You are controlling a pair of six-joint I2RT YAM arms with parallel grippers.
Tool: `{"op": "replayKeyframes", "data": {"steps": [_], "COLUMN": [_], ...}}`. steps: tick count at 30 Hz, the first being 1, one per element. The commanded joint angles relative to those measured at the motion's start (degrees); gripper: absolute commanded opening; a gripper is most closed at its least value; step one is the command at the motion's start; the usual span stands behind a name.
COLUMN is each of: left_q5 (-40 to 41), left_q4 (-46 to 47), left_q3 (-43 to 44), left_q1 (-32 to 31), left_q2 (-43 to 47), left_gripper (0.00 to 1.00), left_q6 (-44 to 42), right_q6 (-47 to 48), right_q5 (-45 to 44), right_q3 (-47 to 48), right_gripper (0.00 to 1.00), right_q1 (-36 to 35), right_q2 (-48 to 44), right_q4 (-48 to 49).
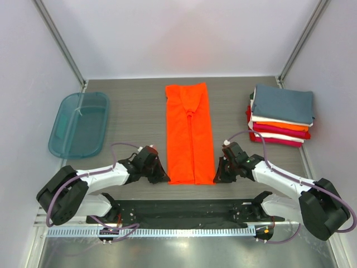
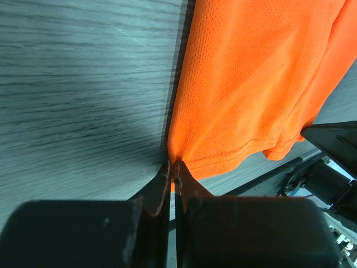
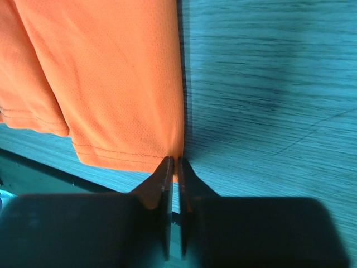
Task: Fold and stack the t-shirts
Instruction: Fold the tshirt
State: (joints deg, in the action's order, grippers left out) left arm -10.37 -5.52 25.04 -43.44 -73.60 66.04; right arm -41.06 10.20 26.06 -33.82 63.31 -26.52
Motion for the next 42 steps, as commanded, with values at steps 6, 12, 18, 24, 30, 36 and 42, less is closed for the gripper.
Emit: {"op": "replayKeyframes", "data": {"steps": [6, 12, 18, 24, 30, 36, 42], "left_q5": [0.3, 0.4, 2.8, 0.3, -2.1, -2.2, -1.8], "left_q4": [-1.3, -3.8, -8.7, -10.2, -8.4, -5.4, -5.0], "left_q3": [-0.8, -0.1, 5.4, 12.0, 18.9, 24.7, 32.1], "left_q1": [-0.2, -0.2, 1.5, 7.4, 13.6, 18.5, 20.5], "left_q2": [5.1, 8.4, 9.7, 5.9, 0.5, -5.9, -13.3], "left_gripper": [0.0, 0.0, 0.0, 0.0, 0.0, 0.0, 0.0], "left_q6": [-0.5, -0.2, -2.9, -5.7, -6.1, -3.7, -3.3], "right_q6": [-1.5, -2.4, -0.7, 2.1, 4.5, 7.0, 9.6], "right_q5": [2.5, 2.1, -2.6, -7.9, -12.2, -11.0, -5.9], "right_q3": [-0.2, 2.2, 9.3, 18.2, 26.7, 34.4, 41.7], "right_gripper": [0.01, 0.01, 0.01, 0.01, 0.01, 0.01, 0.01], "right_q1": [-0.4, -0.4, -0.4, -0.2, 3.0, 9.5, 14.1], "right_q2": [-1.2, -4.7, -4.0, 2.6, 10.7, 18.2, 26.4], "right_q4": [1.6, -0.5, -3.5, -3.7, -3.7, -3.2, -3.0]}}
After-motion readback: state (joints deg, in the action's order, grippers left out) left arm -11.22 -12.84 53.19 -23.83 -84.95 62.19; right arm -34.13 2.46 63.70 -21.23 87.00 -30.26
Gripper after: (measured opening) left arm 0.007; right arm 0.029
